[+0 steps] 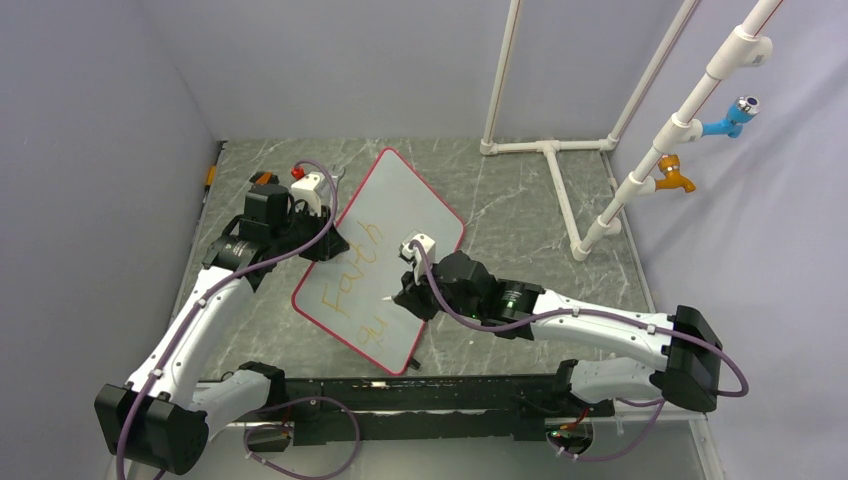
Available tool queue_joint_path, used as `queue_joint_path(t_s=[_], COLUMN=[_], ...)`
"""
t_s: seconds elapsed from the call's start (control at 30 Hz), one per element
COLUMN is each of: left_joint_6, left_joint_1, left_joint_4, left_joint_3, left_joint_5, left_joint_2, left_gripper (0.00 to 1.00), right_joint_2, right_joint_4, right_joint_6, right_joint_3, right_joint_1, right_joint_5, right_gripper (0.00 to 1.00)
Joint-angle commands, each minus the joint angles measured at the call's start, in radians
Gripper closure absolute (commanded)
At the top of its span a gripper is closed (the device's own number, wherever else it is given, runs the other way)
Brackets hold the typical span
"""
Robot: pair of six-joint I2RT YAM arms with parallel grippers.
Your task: Write a sentence on the whiteboard
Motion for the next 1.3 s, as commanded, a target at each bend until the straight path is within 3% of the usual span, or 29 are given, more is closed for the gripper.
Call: queue_joint_path(t_s=[0.0, 1.27], left_joint_6=[0.122, 0.121], left_joint_1=[0.003, 0.003], left_joint_4=[0.034, 0.034], left_joint_3=[0.005, 0.005], left_joint_5=[-0.099, -0.101], left_joint_2=[-0.022, -0.017], left_gripper=[1.0, 1.0], right_joint_2=[0.015, 0.067], right_joint_4=[0.065, 0.103], right_joint_6=[-0.015, 0.036], right_joint_3=[0.017, -0.107], right_joint_1=[-0.004, 0.003], right_joint_5=[-0.026, -0.038], right_gripper=[1.0, 1.0])
